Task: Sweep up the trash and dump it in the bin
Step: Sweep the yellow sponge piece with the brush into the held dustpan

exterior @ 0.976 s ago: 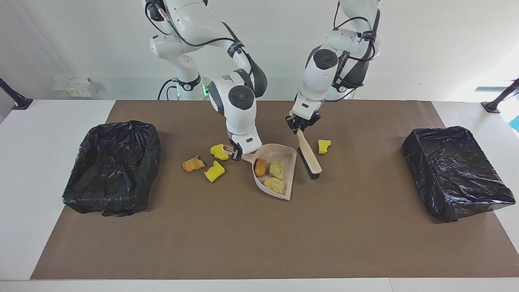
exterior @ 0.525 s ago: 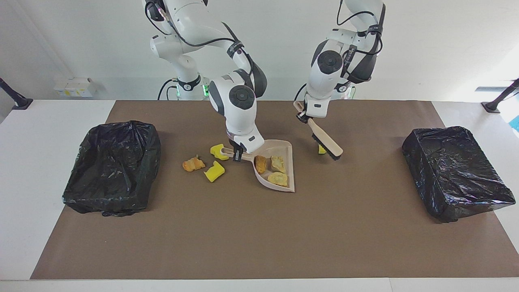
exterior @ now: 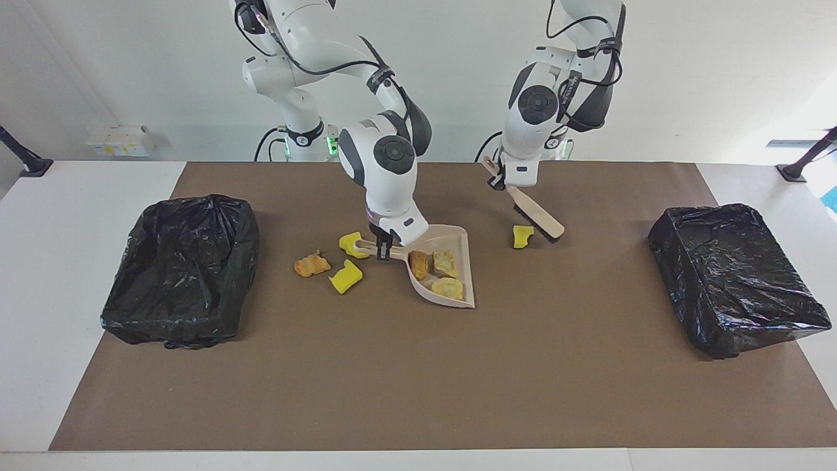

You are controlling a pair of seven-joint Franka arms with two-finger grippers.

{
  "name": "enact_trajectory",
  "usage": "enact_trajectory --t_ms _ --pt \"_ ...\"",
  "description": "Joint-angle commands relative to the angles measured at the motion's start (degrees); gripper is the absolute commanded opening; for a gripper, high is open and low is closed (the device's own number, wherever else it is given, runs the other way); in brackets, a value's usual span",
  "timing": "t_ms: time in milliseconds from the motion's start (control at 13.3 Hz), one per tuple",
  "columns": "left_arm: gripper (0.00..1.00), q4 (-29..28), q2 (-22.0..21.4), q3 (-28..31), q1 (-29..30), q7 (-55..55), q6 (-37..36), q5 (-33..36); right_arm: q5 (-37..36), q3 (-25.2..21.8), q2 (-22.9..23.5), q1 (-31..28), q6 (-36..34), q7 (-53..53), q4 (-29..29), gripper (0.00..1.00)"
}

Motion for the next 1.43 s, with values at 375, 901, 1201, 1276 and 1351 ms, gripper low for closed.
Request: enact_trajectory --t_ms 375,901,1201,1276,1351 --pt "0.0 7.64 13.85 0.49 -0.31 16.88 19.31 -3.37 -0.7 0.27 -1.89 -0.29 0.0 0.86 -1.99 0.0" --pt "0.0 11.62 16.69 -0.13 -4.62 22.97 26.45 -3.9 -0.7 0.27 -2.07 -0.29 0.0 2.53 -2.25 0.0" --pt "0.0 11.44 16.34 0.48 -3.14 25.33 22.5 -3.72 -0.61 0.27 -1.98 -0.29 0.0 2.62 -2.25 0.0" --pt "0.0 11.44 16.33 0.49 -1.65 25.52 21.01 -3.63 -0.17 0.27 -1.98 -0.29 0.0 2.8 -2.25 0.0" --pt "0.0 11.44 16.25 0.49 -0.33 25.43 19.77 -3.29 0.18 0.27 -1.98 -0.55 0.0 3.41 -2.16 0.0"
